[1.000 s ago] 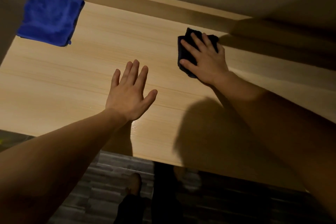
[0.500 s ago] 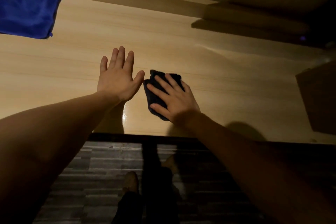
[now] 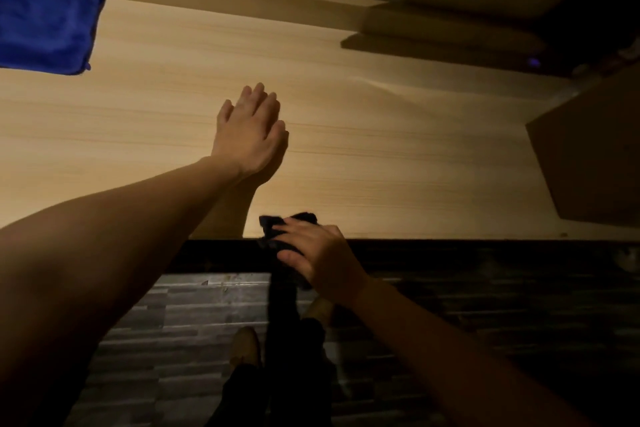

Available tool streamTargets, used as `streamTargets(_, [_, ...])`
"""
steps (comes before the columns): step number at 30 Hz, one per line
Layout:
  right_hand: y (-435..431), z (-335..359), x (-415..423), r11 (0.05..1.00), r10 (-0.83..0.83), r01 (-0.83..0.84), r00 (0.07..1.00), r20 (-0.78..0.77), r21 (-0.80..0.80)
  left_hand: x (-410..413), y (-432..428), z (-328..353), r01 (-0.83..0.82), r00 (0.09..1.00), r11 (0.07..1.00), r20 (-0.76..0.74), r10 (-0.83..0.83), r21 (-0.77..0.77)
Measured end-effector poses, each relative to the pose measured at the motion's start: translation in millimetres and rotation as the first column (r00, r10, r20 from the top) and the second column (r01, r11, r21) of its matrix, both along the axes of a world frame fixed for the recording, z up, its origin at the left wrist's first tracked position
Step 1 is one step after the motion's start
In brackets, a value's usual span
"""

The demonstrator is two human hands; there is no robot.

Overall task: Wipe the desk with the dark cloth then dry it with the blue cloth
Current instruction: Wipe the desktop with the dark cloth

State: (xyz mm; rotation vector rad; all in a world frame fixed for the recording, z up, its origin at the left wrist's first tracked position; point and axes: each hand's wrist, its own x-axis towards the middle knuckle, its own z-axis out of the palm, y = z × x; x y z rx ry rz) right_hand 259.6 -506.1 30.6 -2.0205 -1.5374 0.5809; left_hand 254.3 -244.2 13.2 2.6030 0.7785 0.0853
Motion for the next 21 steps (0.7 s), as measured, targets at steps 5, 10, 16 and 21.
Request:
streamTargets(5, [-0.9,31.3,50.4,0.993,-0.032,0.001,0.963,-0.268,-0.116,30.9,-23.0,-8.1,-0.011,0.998,0.999,-0.059,0.009,-0.042])
streamTargets(10, [31.8,44.7,145.8,0.930,-0.349,0.367,0.865,-0.361,-0.022,35.3,-30.5,-19.9,-0.032,0.988,0.997,-0.147,0.043,0.077])
streamTargets(16, [111.4,12.7,277.0,0.943,-0.328,0.333,0.935,0.133,-0.016,37.1,-32.4,-22.5,-0.055,0.987,0.992,-0.143,0.071,0.111])
streamTargets(21, [158.3,-1.3,328.8,0.969,-0.200,0.234,0.932,0.303,-0.078,37.8,-32.6,-24.2,-0.071,0.985,0.989,-0.144,0.089,0.127])
